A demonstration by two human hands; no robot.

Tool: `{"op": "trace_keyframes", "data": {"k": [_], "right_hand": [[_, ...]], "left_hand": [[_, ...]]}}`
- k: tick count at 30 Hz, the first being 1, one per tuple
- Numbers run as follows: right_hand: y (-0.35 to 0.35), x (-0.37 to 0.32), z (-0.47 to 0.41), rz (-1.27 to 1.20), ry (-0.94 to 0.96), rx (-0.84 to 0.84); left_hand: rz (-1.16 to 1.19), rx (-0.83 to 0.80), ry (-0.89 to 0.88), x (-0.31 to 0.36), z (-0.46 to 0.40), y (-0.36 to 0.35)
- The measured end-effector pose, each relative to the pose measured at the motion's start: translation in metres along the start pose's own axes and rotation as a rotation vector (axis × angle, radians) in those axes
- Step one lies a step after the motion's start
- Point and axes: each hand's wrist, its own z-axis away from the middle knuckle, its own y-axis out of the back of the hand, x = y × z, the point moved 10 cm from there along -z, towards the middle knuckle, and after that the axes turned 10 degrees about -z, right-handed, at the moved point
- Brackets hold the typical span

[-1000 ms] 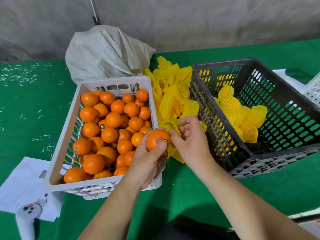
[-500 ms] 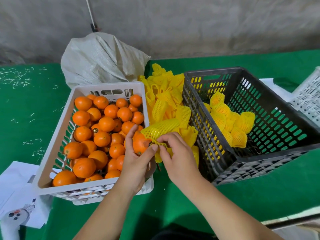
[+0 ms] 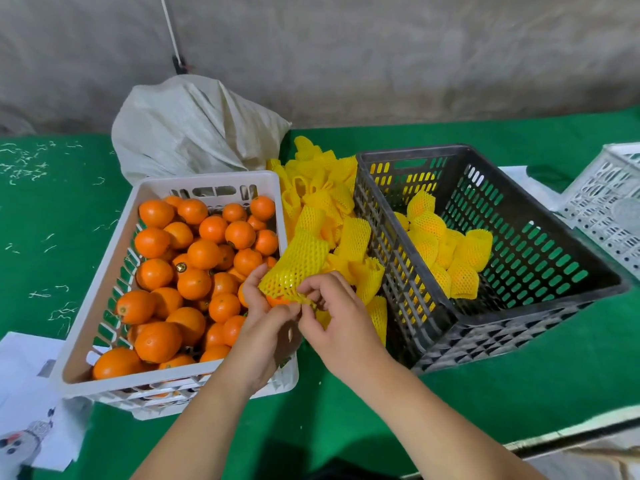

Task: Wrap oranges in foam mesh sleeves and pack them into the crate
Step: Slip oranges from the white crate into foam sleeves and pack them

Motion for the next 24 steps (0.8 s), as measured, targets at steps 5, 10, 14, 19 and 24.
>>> {"op": "trace_keyframes", "data": {"k": [5,10,14,19,24], "right_hand": [[0.011,0.009,-0.003,-0.006,-0.06,0.029],[0.024,-0.02,-0.008,-0.004,0.065,0.095],[0.024,-0.002,-0.002,-0.028,-0.067,0.133],[0.015,-0.001,-0.001,-0.084,-0.081,0.022],[0.023,-0.013,-0.005,0.086,0.049,-0.005]], "left_hand": [[-0.119,-0.021,-0.048,0.009,0.002,-0.006],[-0.091,0.116,-0.155,0.026,0.006,-0.013],[-0.12,0.205,-0.09,0.021,0.005,-0.006],[-0.195,0.009,-0.198,0.026,0.006,-0.014],[-0.244,0.02,-0.123,0.017,0.007,-0.01]]}}
